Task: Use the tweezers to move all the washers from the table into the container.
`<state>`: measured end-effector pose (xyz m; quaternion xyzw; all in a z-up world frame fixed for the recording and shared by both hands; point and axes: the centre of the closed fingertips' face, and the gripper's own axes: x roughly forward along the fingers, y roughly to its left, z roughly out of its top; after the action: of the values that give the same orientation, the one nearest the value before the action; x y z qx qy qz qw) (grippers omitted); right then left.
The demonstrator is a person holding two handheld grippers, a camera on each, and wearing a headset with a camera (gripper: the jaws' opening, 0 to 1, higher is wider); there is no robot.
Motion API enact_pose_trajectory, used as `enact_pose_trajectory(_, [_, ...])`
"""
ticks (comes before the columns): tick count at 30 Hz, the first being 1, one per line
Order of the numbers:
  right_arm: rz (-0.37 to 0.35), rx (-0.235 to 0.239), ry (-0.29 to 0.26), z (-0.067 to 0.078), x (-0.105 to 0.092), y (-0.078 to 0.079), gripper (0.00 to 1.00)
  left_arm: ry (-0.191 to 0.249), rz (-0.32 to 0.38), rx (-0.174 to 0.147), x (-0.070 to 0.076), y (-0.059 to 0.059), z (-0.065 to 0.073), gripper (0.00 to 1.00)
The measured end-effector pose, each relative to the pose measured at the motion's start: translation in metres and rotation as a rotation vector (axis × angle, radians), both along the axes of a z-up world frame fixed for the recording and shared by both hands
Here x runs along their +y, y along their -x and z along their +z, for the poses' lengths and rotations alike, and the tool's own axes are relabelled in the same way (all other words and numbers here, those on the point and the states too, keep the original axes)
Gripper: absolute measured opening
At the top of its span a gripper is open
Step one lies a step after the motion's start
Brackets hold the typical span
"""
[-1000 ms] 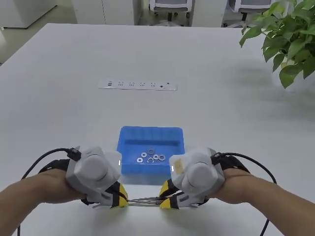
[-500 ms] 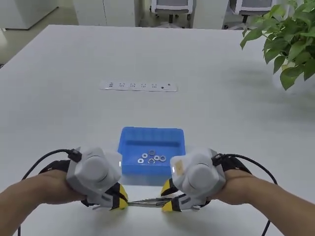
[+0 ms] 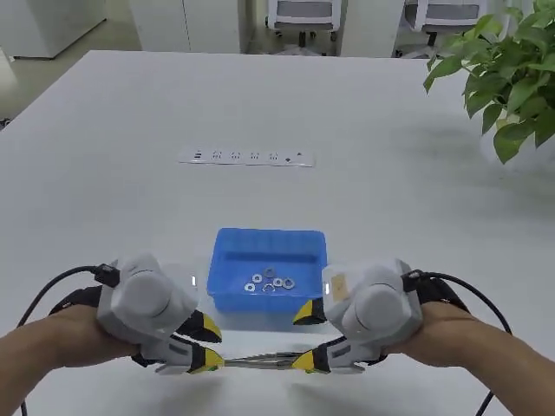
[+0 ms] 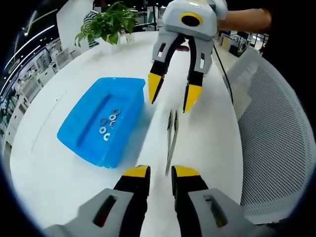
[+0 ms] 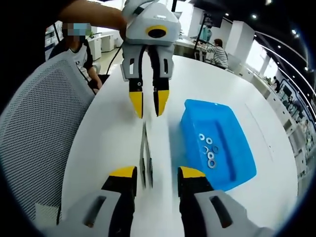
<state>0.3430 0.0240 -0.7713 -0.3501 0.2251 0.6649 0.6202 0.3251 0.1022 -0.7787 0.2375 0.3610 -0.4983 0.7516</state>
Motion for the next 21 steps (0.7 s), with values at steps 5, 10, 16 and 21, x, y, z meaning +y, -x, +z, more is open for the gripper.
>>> enact_pose_trajectory(5, [-0.116,-0.012,-0.079,0.02,-0.008,-0.013,0.42,0.08,0.088,-0.033,0.003,-0.006,0.018,0.27])
enact_pose_trajectory(10, [-0.22,-0.03,-0.14,0.035,-0.02,-0.024,0.5,0.186,0.213,-0.087,0.009,-0.013,0.039,0.38])
enact_pose_trajectory(16, [-0.355,-0.036,-0.219,0.05,-0.037,-0.036,0.59,0.243,0.284,-0.127,0.017,-0.01,0.051,0.51])
enact_pose_trajectory(21, [-0.428,-0.027,-0.261,0.057,-0.049,-0.035,0.68,0.265,0.328,-0.179,0.016,-0.003,0.065,0.62])
